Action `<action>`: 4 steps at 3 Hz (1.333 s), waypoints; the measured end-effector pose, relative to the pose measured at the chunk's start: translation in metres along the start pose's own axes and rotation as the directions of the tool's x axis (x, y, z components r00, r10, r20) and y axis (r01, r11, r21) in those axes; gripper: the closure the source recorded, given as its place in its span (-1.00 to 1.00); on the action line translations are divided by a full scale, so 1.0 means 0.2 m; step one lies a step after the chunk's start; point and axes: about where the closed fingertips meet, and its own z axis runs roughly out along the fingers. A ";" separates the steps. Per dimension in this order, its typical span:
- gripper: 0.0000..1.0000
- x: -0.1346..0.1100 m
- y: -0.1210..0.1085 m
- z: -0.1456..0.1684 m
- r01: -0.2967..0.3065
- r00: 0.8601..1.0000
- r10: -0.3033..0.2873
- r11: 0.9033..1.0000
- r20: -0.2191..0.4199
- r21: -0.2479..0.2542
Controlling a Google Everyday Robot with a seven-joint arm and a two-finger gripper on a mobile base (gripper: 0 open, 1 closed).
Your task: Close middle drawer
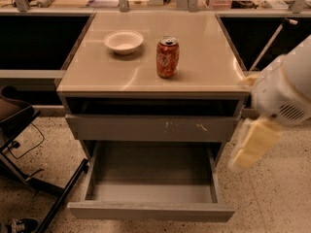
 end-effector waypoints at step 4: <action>-1.00 0.09 0.65 1.08 -0.158 0.978 0.181 0.968 0.107 -0.193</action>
Offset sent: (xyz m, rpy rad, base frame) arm -0.0996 0.1066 -0.3202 0.2338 0.2909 -0.0880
